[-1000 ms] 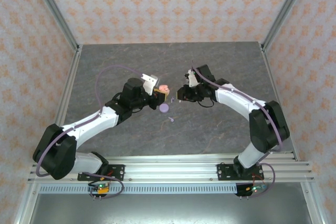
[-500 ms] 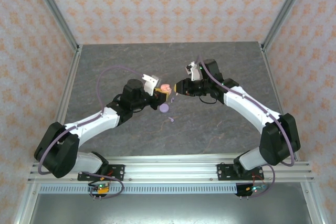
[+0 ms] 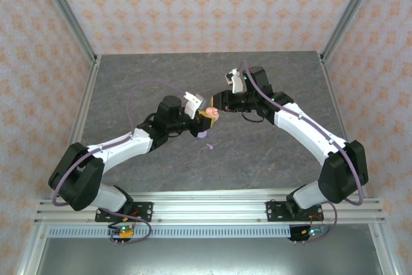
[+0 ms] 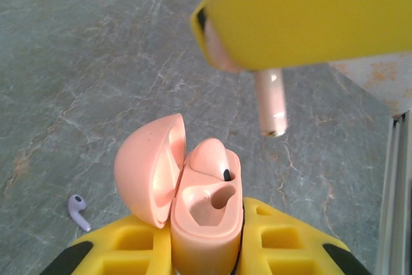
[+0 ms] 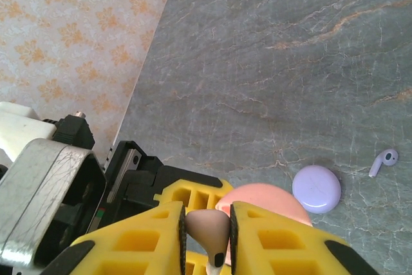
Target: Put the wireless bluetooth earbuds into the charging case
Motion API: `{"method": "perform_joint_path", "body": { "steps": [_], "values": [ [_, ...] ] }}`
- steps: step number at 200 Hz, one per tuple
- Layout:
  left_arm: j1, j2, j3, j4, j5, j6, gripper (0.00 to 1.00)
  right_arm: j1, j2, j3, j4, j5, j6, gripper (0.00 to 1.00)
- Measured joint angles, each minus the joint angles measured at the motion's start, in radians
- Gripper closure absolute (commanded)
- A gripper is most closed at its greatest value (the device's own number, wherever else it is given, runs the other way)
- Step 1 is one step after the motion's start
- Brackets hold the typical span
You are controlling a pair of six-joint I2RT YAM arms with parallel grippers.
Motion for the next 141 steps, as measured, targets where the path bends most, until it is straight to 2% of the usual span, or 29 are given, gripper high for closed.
{"method": "perform_joint_path", "body": {
  "steps": [141],
  "values": [
    [-0.002,0.003,0.051,-0.024,0.034,-0.03,0.8,0.039,0.0,0.012,-0.054,0.123,-0.063,0.76]
  ]
}}
